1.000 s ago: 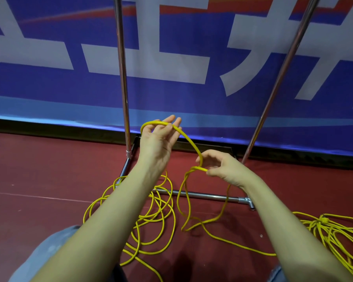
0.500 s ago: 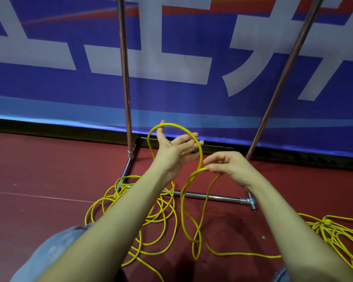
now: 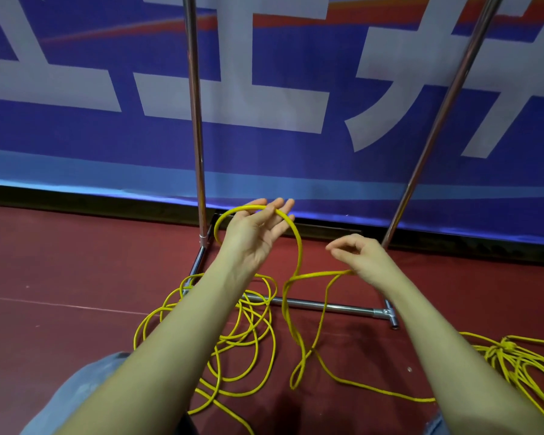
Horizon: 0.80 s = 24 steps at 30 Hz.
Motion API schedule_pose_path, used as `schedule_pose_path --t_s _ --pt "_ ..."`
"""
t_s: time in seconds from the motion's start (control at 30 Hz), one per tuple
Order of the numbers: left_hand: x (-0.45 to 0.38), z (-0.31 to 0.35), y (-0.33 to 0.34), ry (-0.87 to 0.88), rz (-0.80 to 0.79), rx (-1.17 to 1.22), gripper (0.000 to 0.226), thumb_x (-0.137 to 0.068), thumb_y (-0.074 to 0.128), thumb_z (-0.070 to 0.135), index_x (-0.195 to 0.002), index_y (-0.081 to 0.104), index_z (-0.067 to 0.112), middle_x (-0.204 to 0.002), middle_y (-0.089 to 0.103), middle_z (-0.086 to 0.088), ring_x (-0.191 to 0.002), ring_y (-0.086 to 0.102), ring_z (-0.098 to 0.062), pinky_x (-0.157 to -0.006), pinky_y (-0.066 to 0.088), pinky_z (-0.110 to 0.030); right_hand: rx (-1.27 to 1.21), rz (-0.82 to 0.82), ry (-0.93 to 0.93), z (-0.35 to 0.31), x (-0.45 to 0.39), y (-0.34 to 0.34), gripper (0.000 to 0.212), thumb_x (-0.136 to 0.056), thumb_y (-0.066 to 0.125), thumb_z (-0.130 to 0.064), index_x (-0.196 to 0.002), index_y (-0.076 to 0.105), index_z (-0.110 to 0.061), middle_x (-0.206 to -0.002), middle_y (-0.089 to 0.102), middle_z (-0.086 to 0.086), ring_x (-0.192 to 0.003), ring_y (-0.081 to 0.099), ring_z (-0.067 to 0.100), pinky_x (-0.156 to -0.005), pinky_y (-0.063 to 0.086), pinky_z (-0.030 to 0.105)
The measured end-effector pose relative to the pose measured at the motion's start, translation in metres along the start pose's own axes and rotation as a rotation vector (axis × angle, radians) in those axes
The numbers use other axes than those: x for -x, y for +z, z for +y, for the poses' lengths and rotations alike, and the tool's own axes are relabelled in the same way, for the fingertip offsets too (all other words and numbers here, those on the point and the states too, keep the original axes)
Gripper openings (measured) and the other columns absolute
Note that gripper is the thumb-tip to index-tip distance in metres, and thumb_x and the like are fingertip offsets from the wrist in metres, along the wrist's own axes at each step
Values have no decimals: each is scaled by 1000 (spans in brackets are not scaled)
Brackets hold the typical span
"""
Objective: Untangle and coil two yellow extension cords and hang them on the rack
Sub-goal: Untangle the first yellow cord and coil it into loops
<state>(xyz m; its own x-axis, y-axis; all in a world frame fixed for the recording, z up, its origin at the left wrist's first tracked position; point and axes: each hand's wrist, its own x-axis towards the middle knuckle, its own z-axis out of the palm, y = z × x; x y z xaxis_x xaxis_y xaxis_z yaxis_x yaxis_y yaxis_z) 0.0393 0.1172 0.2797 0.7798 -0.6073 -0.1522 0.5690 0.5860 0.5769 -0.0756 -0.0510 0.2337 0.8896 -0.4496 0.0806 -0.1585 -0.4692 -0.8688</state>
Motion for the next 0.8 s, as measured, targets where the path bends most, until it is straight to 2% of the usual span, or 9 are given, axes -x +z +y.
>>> schedule_pose_path --t_s 0.07,0.17,0.23,0.3,0.43,0.53,0.67,0.73,0.8 --pt "2 -5 3 0 -19 -8 16 -94 39 -13 -97 42 3 -96 59 -23 -104 57 -40 -84 46 -51 -147 -10 -27 -12 0 15 15 -91 57 -5 -98 68 -13 -96 66 -6 -92 58 1 -82 39 4" --pt "2 -5 6 26 -37 2 16 -94 39 -12 -95 41 4 -95 61 -24 -98 61 -39 -81 51 -48 -399 -150 19 -31 1 35 17 -95 48 -8 -101 64 -12 -98 68 -2 -91 62 2 -88 42 11" --pt "-2 1 6 64 -29 22 16 -94 40 -11 -97 42 4 -94 62 -24 -94 64 -34 -82 51 -48 -372 -301 22 -33 2 40 20 -97 43 -9 -99 63 -6 -92 69 4 -85 66 5 -83 46 13" --pt "-7 9 2 98 6 44 15 -94 42 -11 -99 43 4 -95 63 -22 -92 65 -32 -79 50 -47 -268 -381 13 -33 2 38 20 -98 43 -8 -102 62 -3 -88 69 4 -80 66 1 -77 45 10" --pt "-13 12 -5 138 32 86 17 -94 44 -8 -103 45 6 -100 64 -18 -94 65 -28 -78 56 -40 -289 -327 19 -33 0 34 15 -94 51 -8 -90 66 -6 -71 69 2 -68 66 7 -69 48 14" --pt "-8 -3 -1 98 -44 -65 22 -91 49 -8 -104 46 9 -96 68 -14 -88 68 -24 -80 55 -32 -396 -292 36 -37 0 32 15 -90 53 -6 -84 67 -5 -61 67 1 -58 65 12 -62 50 18" --pt "1 -16 6 109 -122 -260 23 -89 47 -14 -96 44 7 -88 69 -15 -79 71 -23 -76 57 -31 -492 -327 47 -48 1 29 18 -81 57 -16 -84 66 -1 -61 66 6 -56 63 14 -59 53 22" --pt "0 -14 6 139 -104 -240 22 -90 45 -14 -94 43 7 -92 68 -15 -79 71 -23 -77 57 -34 -433 -352 52 -49 2 28 19 -85 57 -18 -80 66 -2 -61 67 5 -55 62 12 -55 49 18" --pt "-2 -9 5 151 -89 -174 21 -91 44 -14 -94 43 7 -96 66 -16 -79 72 -24 -78 56 -36 -328 -403 54 -45 4 27 20 -81 64 -24 -76 67 -5 -62 68 4 -59 59 12 -59 46 18"
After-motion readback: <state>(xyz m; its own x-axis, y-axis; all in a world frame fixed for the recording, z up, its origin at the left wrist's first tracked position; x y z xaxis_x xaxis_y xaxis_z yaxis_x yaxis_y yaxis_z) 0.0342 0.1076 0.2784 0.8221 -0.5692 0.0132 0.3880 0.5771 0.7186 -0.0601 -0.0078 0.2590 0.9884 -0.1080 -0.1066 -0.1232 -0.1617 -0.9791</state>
